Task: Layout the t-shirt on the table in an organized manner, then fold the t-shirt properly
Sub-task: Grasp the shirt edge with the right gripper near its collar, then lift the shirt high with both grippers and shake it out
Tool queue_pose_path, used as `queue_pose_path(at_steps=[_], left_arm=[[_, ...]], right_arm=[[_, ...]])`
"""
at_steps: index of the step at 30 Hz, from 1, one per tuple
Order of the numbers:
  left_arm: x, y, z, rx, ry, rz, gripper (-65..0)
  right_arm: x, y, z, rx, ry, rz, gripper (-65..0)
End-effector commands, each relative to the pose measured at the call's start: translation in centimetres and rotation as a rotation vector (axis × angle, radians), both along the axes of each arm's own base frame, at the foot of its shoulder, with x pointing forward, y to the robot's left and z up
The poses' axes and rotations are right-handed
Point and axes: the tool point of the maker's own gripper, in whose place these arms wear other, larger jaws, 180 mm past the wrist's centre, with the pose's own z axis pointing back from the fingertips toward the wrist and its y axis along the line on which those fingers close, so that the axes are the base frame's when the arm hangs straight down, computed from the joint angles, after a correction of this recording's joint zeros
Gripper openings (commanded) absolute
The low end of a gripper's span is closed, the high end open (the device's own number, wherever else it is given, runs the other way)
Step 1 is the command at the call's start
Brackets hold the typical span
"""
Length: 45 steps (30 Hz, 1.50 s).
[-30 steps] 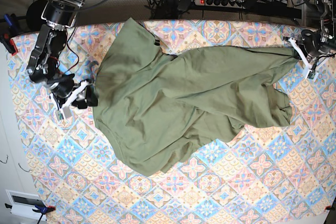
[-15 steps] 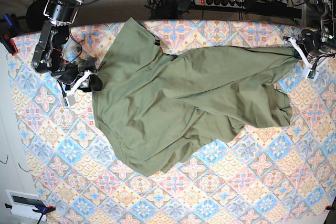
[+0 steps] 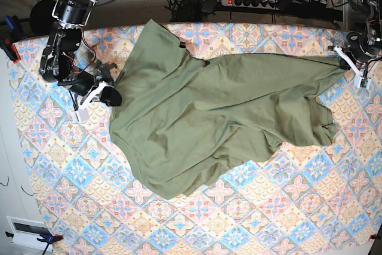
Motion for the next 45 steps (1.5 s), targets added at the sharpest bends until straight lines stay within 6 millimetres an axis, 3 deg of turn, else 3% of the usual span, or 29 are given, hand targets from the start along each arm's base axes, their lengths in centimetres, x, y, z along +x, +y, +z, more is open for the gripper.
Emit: queue_pose_path(at_steps=[1, 6, 9, 14, 22, 26, 34, 37, 45], left_arm=[[2.0, 1.1, 2.0, 0.017, -0.088, 0.02, -65.0], [4.1, 2.1, 4.4, -0.057, -0.251, 0.155, -65.0], [6.1, 1.0, 6.2, -0.156, -0.351, 0.153, -65.0], [9.5, -1.3, 10.0, -0.356, -0.513, 0.149, -65.0], [13.3, -6.6, 19.6, -0.48, -0.784, -0.002, -65.0], [15.2, -7.6, 23.4, -0.486, -0.868, -0.057, -65.0], [20.2, -6.7, 29.4, -0.574, -1.009, -0.048, -65.0], [22.5, -7.4, 31.7, -0.611, -1.036, -0.08, -65.0], [27.6, -9.5, 38.9, -0.695, -1.103, -0.167, -65.0]], right_arm=[[1.5, -0.7, 2.1, 0.02, -0.075, -0.018, -63.9], [3.8, -2.6, 7.3, 0.085, -0.23, -0.078, -63.9], [4.6, -3.7, 10.3, 0.092, -0.322, -0.11, -63.9], [5.8, -5.5, 13.7, 0.079, -0.423, -0.157, -63.9], [9.4, -7.0, 20.2, 0.113, -0.587, -0.17, -63.9], [12.2, -7.4, 22.9, 0.176, -0.636, -0.186, -63.9], [17.1, -9.3, 31.2, 0.266, -0.769, -0.205, -63.9], [18.3, -10.7, 35.0, 0.292, -0.822, -0.218, -63.9], [20.6, -12.0, 45.2, 0.315, -0.963, -0.236, -63.9]])
